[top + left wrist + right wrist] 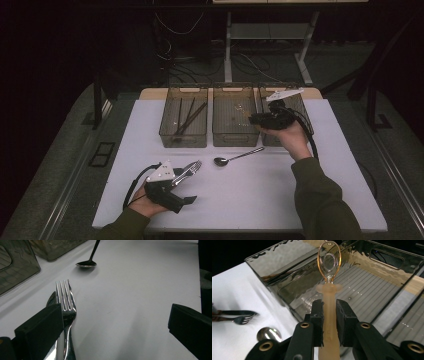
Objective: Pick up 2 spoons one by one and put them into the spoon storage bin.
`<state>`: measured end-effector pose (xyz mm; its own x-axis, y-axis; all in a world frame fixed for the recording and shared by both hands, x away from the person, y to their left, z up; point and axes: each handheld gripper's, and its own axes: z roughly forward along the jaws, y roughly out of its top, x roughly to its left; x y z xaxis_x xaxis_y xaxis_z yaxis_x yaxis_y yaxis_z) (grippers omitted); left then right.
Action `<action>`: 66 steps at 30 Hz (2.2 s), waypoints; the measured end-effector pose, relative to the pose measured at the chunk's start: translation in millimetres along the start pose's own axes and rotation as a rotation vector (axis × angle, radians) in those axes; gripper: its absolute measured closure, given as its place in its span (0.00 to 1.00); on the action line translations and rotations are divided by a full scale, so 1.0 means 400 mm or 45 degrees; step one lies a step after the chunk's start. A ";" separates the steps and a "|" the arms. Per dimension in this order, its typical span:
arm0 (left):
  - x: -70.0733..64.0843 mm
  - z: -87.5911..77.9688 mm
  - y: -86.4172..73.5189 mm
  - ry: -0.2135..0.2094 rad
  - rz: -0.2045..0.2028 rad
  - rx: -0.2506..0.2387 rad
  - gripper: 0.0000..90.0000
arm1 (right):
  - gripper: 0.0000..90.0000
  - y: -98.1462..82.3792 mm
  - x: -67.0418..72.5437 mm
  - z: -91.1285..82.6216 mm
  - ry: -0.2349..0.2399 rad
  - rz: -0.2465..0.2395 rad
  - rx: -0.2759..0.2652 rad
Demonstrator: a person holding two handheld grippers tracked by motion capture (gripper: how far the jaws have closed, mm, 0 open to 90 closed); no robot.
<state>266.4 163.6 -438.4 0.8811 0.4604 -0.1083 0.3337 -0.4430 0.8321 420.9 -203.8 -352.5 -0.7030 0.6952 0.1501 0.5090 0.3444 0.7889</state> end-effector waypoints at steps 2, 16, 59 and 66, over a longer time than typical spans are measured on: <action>-0.001 0.000 0.000 -0.002 0.004 0.000 0.00 | 0.85 0.005 -0.003 0.018 0.001 0.010 0.014; 0.000 -0.001 0.000 -0.006 0.011 0.004 0.00 | 0.85 0.008 -0.030 0.117 -0.034 0.031 0.155; 0.003 -0.006 -0.002 0.009 0.012 0.018 0.00 | 0.13 -0.165 0.037 -0.096 -0.033 0.047 0.003; 0.003 -0.006 -0.003 0.013 0.008 0.020 0.00 | 0.13 -0.243 0.053 -0.121 -0.074 0.014 -0.008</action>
<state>266.2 166.4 -438.0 0.8797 0.4654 -0.0970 0.3332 -0.4580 0.8242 332.7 -253.1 -397.0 -0.6670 0.7346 0.1241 0.5136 0.3327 0.7910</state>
